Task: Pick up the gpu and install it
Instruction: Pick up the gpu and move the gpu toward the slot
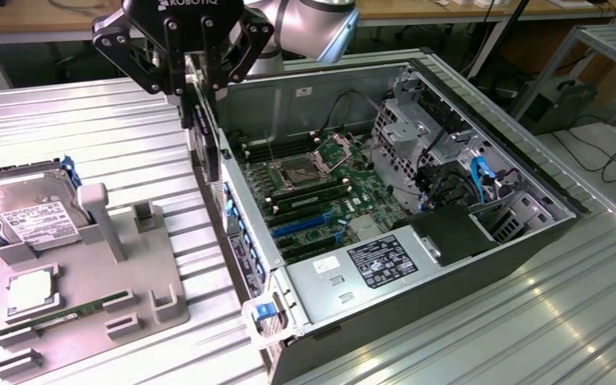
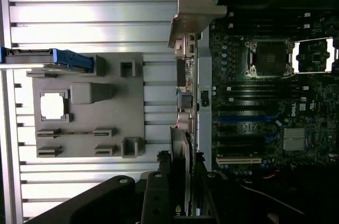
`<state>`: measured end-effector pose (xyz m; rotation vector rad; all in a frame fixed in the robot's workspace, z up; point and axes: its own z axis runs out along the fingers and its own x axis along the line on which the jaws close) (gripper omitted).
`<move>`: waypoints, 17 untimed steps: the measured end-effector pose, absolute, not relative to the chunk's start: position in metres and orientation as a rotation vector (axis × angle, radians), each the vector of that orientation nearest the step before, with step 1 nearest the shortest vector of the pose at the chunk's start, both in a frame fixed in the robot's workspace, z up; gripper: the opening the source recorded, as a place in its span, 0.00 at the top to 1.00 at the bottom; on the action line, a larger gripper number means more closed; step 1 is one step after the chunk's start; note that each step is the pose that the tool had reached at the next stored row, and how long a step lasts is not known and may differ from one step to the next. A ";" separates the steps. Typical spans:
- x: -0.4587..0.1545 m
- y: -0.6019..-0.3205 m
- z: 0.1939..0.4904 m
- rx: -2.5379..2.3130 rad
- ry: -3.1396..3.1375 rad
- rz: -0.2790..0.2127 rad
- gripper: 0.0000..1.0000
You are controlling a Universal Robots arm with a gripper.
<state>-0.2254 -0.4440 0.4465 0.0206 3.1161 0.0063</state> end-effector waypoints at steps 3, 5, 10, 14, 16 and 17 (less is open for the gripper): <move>-0.222 -0.444 0.446 0.021 3.116 0.006 0.73; -0.220 -0.444 0.446 0.021 3.116 0.006 0.73; -0.213 -0.444 0.446 0.021 3.116 0.006 0.73; -0.207 -0.444 0.446 0.021 3.116 0.006 0.73; -0.205 -0.444 0.446 0.021 3.116 0.006 0.73; -0.204 -0.444 0.446 0.021 3.116 0.006 0.73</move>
